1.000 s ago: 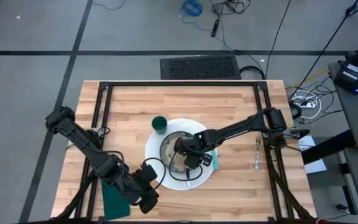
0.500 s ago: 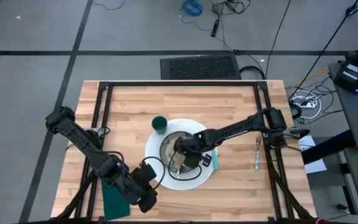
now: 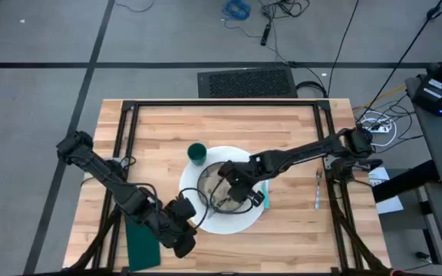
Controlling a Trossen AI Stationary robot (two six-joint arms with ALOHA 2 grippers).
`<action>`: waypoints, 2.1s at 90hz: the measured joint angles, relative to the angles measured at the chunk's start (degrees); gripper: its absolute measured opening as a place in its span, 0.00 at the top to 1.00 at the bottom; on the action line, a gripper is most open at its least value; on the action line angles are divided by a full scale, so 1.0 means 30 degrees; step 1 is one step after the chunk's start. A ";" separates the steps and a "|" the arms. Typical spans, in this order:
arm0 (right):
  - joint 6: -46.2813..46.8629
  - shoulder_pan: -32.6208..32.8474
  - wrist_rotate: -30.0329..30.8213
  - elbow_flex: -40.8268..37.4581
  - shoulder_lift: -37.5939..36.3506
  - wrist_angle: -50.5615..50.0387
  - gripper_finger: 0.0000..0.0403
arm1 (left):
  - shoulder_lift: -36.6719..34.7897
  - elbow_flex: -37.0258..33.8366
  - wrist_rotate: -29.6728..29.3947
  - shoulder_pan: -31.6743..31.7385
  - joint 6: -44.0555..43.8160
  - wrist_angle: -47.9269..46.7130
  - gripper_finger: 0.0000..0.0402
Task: Set table place
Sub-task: Put the blue knife on the right of the white table mat
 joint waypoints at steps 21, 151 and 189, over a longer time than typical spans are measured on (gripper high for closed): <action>0.7020 -0.1228 -0.3591 0.0001 -0.2182 -0.4046 1.00 | 0.0000 0.0000 -0.0231 0.0443 0.2391 0.1283 1.00; 2.1070 -0.1033 -0.9529 -0.9091 -1.1858 2.9680 1.00 | -0.0806 0.0036 0.6279 1.0536 1.7658 2.1392 0.98; 2.0516 -0.0546 -0.9046 -0.7984 -1.0455 2.9516 1.00 | 0.1821 0.0393 0.9238 1.0113 1.1702 2.5966 0.53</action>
